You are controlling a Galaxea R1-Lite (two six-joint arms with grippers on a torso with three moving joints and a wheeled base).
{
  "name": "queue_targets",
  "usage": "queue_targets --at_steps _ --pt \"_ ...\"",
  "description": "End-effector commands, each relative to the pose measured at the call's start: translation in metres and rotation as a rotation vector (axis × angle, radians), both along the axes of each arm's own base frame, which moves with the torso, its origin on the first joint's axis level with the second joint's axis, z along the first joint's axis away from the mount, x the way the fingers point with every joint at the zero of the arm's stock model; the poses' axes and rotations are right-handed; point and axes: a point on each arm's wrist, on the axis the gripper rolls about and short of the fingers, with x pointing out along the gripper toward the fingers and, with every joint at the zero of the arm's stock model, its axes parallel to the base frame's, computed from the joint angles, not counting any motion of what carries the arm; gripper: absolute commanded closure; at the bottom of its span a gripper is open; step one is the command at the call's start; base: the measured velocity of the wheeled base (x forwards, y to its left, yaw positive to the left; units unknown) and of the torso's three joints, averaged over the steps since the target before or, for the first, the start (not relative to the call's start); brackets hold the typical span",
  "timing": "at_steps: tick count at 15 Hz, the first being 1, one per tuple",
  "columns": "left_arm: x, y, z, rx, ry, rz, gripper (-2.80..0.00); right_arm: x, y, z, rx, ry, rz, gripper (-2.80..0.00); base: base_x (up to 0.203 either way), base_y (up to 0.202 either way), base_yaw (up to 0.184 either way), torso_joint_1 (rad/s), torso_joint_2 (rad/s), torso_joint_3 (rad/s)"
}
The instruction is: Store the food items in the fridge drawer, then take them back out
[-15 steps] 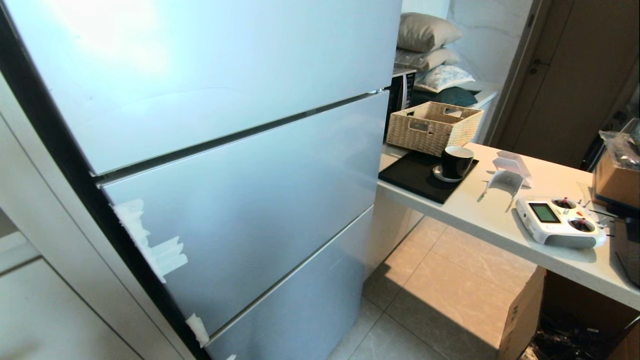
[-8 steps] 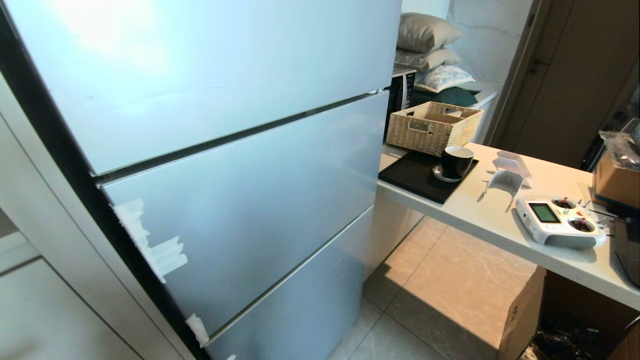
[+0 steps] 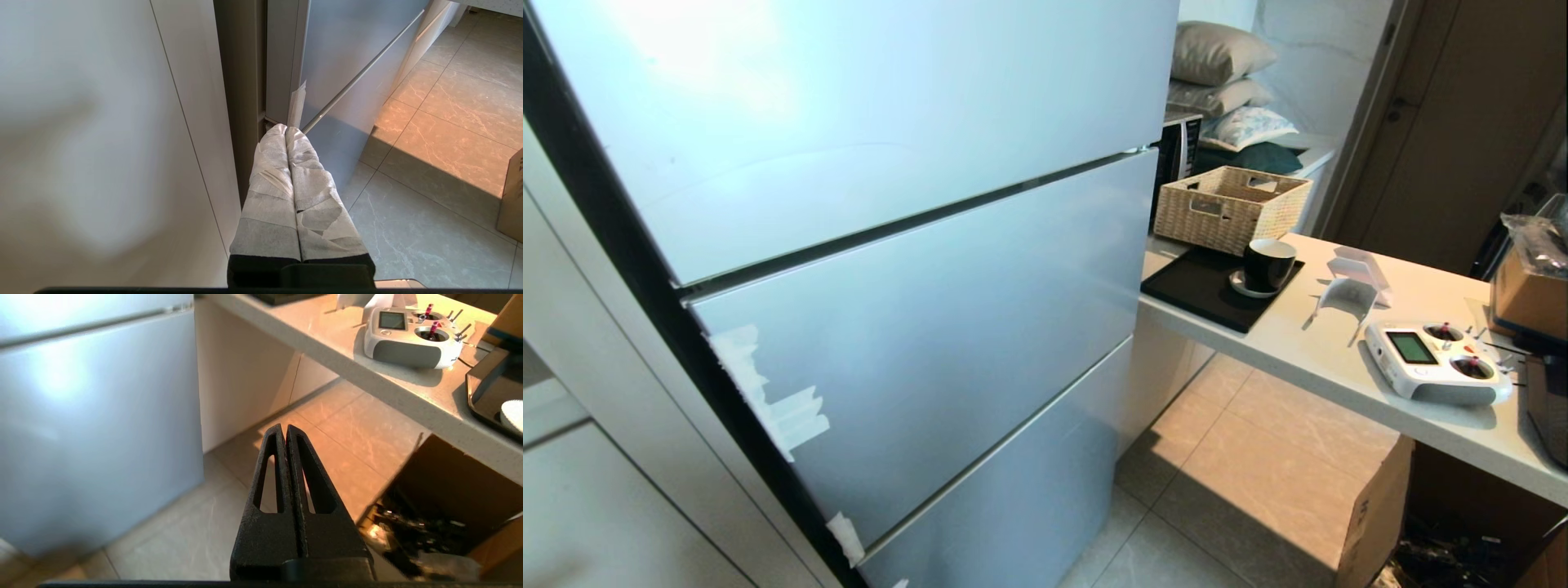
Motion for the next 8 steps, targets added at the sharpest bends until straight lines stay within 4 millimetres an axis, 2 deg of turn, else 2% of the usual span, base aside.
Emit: queue_targets --at_steps 1,8 --pt "0.0000 0.0000 -0.0002 0.000 0.001 0.001 0.00 -0.0035 -0.0001 -0.0013 0.045 -0.041 -0.002 0.00 0.000 0.000 0.000 0.000 0.00 0.000" --pt "0.0000 0.0000 -0.0002 0.000 0.001 0.000 0.00 -0.0034 -0.0002 -0.0013 0.051 -0.041 -0.006 0.00 0.000 0.000 0.000 0.000 0.00 0.000"
